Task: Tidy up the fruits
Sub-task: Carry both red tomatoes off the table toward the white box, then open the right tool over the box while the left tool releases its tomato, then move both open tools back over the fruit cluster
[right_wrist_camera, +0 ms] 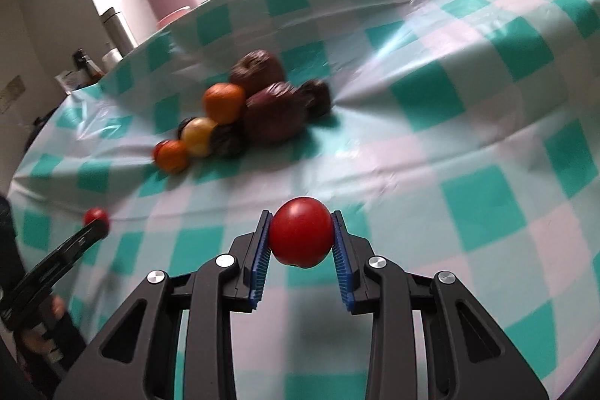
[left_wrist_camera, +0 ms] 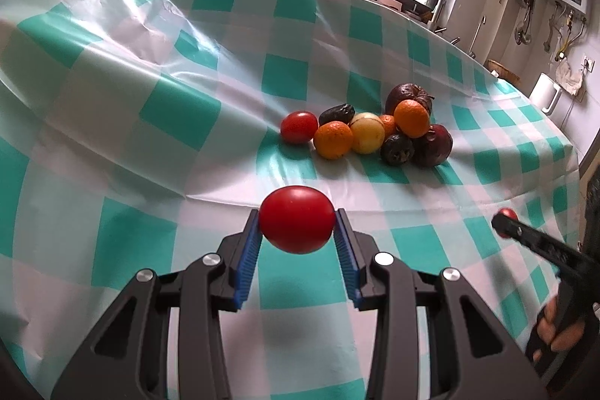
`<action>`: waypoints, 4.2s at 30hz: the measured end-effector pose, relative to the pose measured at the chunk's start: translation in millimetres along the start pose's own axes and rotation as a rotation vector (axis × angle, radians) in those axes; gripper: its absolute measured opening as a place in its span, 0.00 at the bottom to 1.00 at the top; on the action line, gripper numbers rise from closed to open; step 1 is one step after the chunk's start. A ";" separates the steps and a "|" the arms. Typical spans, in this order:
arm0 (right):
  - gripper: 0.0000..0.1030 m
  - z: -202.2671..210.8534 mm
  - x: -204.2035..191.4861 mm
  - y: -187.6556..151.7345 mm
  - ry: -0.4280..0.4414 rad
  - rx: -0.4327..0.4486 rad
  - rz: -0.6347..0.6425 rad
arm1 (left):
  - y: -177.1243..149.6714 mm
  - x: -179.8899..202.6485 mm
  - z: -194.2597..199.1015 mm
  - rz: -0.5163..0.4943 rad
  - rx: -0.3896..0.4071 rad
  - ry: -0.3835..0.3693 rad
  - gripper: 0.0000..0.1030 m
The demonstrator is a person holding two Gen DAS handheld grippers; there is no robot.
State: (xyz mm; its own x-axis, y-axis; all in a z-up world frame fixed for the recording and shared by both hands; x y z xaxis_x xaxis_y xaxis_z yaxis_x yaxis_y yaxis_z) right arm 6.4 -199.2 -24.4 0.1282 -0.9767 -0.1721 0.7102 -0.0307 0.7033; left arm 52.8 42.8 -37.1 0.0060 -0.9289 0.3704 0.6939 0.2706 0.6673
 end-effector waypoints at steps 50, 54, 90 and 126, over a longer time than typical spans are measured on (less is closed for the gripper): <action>0.30 182.8 127.2 -117.5 -0.067 0.198 -0.086 | -161.7 206.1 67.6 -0.401 -0.107 -0.199 0.38; 0.30 204.5 158.5 -128.9 -0.115 0.229 -0.137 | -181.3 230.0 71.1 -0.470 -0.118 -0.218 0.38; 0.30 138.2 333.5 -334.8 -0.435 -0.392 -0.308 | -487.6 382.8 1.4 -1.169 -0.567 -0.312 0.38; 0.79 227.5 359.5 -290.2 -0.514 -0.111 -0.531 | -368.0 410.9 119.9 -0.943 -0.083 -0.677 0.92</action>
State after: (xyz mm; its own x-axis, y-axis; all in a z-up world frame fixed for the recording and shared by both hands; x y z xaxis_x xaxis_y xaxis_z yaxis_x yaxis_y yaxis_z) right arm -311.1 -589.7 -133.5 -0.5720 -0.8133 -0.1063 0.6557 -0.5312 0.5366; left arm -286.5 -408.1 -52.9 -0.9062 -0.4213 0.0359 0.2635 -0.4963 0.8272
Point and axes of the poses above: each gripper's, at about its wrist camera, not at the fingertips, and z roughly against the way its jaws point, x to its right, y to its top, the point moved 10 cm from there along -z, roughly the way its jaws point, and after that the axes turned 12 degrees about z, right-handed, at the moved point
